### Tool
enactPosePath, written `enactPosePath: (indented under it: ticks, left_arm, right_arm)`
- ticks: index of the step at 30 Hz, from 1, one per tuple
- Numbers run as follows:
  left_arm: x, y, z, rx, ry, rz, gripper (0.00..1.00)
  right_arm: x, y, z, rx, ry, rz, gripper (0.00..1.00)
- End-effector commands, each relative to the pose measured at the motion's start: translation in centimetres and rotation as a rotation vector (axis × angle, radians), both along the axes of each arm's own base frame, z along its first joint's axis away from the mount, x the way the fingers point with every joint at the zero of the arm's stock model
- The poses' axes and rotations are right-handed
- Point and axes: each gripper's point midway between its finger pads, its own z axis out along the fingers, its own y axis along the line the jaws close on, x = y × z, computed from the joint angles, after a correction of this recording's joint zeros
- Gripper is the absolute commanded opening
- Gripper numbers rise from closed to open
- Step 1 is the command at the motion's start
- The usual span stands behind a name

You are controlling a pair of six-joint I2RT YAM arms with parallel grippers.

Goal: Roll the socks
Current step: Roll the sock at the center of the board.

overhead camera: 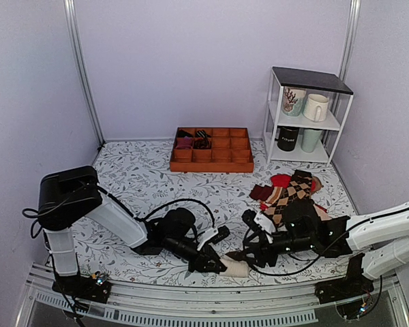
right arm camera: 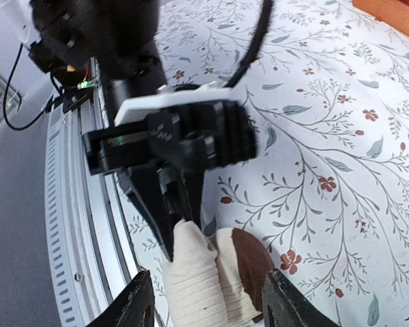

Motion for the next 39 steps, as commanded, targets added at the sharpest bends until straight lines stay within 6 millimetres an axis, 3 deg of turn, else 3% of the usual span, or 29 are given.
enactPosePath:
  ticks: [1,5,17,24,27,28,29,30,31,32,35,36,39]
  left_arm:
    - [-3.4,7.2,-9.6,0.424,0.246,0.036,0.00]
    - [-3.2,7.4,-9.7,0.431,0.261,0.036,0.00]
    - [-3.2,7.5,-9.8,0.427,0.276,0.030,0.00]
    - [-2.7,7.1,-9.6,0.412,0.266,0.039,0.00]
    - [-1.4,6.4,-8.7,0.370,0.224,0.061,0.04]
    - [-1.0,6.0,-8.1,0.346,0.200,0.059,0.09]
    - [-0.6,5.3,-7.2,0.308,0.170,0.049,0.37]
    - [-0.2,4.7,-6.1,0.265,0.133,0.038,0.59]
    - [0.1,4.2,-5.2,0.229,0.096,0.032,0.72]
    - [0.7,3.4,-2.9,0.154,0.031,0.029,0.76]
    - [1.8,2.9,0.9,0.029,-0.152,0.045,0.87]
    - [2.2,2.9,2.1,-0.009,-0.225,0.051,0.98]
    - [2.2,3.5,4.7,-0.112,-0.403,0.067,1.00]
  right_arm:
    - [-1.7,-0.8,-3.2,-0.122,-0.145,0.079,0.57]
    - [-2.6,-0.2,-5.1,-0.179,-0.181,0.123,0.59]
    - [-2.5,0.8,-6.5,-0.209,-0.248,0.170,0.58]
    - [-3.6,1.1,-7.2,-0.208,-0.164,0.204,0.17]
    - [-4.4,1.0,-8.3,-0.219,-0.060,0.197,0.11]
    - [-4.7,0.8,-8.8,-0.227,-0.019,0.189,0.11]
    - [-4.9,0.6,-9.4,-0.239,0.017,0.180,0.10]
    - [-5.2,0.3,-10.0,-0.252,0.047,0.174,0.10]
    - [-5.3,0.1,-10.6,-0.260,0.088,0.160,0.10]
    - [-5.5,-0.2,-11.0,-0.268,0.120,0.156,0.10]
    - [-6.0,-0.7,-11.7,-0.261,0.223,0.146,0.10]
    - [-6.3,-0.8,-11.7,-0.251,0.261,0.152,0.10]
    - [-6.2,-1.1,-12.0,-0.240,0.348,0.138,0.10]
